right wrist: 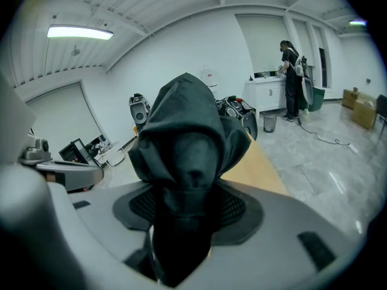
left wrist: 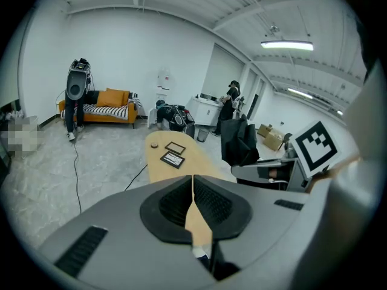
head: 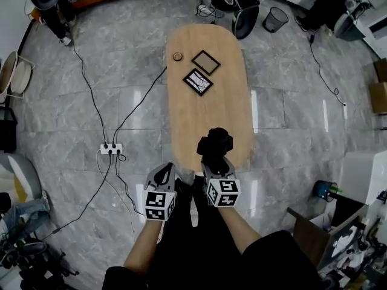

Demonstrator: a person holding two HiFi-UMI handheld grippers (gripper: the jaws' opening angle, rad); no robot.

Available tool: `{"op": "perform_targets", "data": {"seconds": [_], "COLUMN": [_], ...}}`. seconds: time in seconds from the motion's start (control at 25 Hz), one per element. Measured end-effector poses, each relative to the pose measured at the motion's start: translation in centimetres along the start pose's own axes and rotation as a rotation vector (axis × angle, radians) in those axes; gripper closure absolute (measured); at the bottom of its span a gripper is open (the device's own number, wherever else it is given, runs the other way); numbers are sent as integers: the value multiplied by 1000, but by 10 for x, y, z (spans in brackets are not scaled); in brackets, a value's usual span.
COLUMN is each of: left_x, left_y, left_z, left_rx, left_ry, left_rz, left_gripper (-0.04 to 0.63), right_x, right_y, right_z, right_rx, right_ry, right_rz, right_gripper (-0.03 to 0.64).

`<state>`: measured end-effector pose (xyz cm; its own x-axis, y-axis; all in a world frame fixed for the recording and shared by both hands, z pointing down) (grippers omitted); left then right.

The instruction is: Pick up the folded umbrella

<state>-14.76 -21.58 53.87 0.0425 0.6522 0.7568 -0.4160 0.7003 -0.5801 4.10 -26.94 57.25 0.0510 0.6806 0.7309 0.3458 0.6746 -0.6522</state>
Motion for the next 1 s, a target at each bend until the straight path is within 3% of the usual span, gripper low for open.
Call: {"op": "perform_targets", "data": {"seconds": [0.32, 1.0], "left_x": [-29, -86], "left_y": [0, 15], "left_z": [-22, -47], "left_rx": [44, 30], "left_ry": [-44, -76], "left_rz": [-46, -175], "left_gripper": [577, 577], "right_x": [-17, -86], "right_y": [42, 95], "right_z": [-3, 12], "right_rx": [31, -66], "right_ry": [-46, -14], "right_rz": [-22, -207], "right_gripper": [383, 384]}}
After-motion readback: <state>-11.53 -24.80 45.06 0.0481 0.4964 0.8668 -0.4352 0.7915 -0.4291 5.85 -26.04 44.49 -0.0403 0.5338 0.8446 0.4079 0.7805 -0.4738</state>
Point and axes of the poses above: the fingertips, and each gripper's own axes: y backward along the fingers, z to its left, x out of its underside, the point moved 7 cm from there along y, backward along the fingers, and after that the axes turned 7 degrees about x, right-handed, at the moved point
